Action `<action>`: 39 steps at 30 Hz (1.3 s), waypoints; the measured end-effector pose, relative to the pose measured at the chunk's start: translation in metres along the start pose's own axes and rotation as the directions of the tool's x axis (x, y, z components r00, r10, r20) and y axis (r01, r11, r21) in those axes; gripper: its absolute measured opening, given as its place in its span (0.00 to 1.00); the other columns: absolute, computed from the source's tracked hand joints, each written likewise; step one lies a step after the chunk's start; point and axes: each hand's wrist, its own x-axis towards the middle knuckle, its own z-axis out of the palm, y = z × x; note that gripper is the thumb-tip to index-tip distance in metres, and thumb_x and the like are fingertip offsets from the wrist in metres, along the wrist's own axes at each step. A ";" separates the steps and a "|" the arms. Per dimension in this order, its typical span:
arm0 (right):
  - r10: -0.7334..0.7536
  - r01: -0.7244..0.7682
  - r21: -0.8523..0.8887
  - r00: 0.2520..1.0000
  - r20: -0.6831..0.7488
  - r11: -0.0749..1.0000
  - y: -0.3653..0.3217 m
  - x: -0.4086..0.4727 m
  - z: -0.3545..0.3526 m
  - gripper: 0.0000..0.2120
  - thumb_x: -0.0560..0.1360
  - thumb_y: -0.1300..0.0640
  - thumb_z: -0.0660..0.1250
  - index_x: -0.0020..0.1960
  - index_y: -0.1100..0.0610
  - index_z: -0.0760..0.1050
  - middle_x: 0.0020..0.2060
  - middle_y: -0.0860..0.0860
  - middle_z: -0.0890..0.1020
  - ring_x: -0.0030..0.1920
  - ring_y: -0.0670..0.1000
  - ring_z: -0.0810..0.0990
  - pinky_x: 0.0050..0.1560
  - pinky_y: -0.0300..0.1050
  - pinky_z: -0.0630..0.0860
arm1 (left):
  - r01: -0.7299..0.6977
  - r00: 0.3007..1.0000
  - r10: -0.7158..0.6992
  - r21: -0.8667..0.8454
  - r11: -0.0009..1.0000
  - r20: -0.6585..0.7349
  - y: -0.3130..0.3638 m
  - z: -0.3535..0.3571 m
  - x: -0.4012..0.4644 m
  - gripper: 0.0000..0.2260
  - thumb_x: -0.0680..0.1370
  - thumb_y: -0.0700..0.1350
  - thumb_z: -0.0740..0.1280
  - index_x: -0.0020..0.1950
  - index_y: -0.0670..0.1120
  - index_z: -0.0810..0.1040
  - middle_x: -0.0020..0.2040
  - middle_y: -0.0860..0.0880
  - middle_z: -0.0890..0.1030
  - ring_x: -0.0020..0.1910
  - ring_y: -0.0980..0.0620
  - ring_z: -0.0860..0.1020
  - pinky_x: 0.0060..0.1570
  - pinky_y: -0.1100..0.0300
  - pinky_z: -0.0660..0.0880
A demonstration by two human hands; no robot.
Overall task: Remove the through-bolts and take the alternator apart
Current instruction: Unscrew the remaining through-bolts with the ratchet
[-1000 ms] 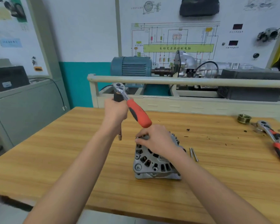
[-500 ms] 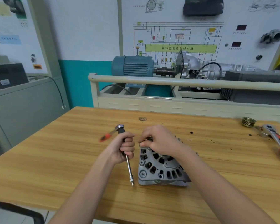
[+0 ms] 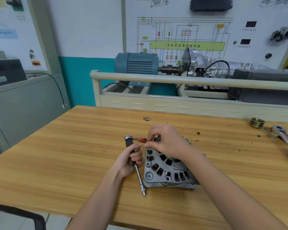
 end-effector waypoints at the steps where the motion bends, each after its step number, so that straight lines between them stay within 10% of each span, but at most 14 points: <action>1: -0.012 0.012 0.001 1.000 0.009 1.000 0.000 0.000 0.000 0.04 0.72 0.56 0.73 0.40 0.57 0.81 0.38 0.43 0.78 0.41 0.45 0.77 0.48 0.42 0.75 | 0.000 1.000 0.000 -0.006 1.000 -0.017 0.000 -0.001 0.000 0.11 0.71 0.43 0.67 0.31 0.47 0.67 0.21 0.54 0.61 0.18 0.58 0.61 0.19 0.65 0.64; 29: 0.012 -0.018 -0.085 0.997 -0.070 0.996 -0.003 -0.003 0.003 0.09 0.71 0.50 0.73 0.41 0.54 0.78 0.41 0.45 0.76 0.43 0.45 0.74 0.47 0.41 0.73 | -0.058 0.997 0.061 0.076 0.995 -0.047 -0.005 0.001 -0.007 0.06 0.71 0.43 0.67 0.39 0.46 0.70 0.22 0.54 0.63 0.20 0.58 0.64 0.21 0.65 0.66; 39: -0.084 0.084 -0.036 0.996 -0.015 0.996 -0.001 -0.005 0.001 0.04 0.73 0.64 0.69 0.46 0.58 0.82 0.44 0.43 0.75 0.47 0.45 0.76 0.53 0.42 0.74 | -0.047 0.996 0.052 0.060 0.997 -0.073 -0.004 0.003 -0.007 0.10 0.71 0.42 0.66 0.34 0.47 0.65 0.21 0.54 0.63 0.20 0.58 0.63 0.21 0.65 0.65</action>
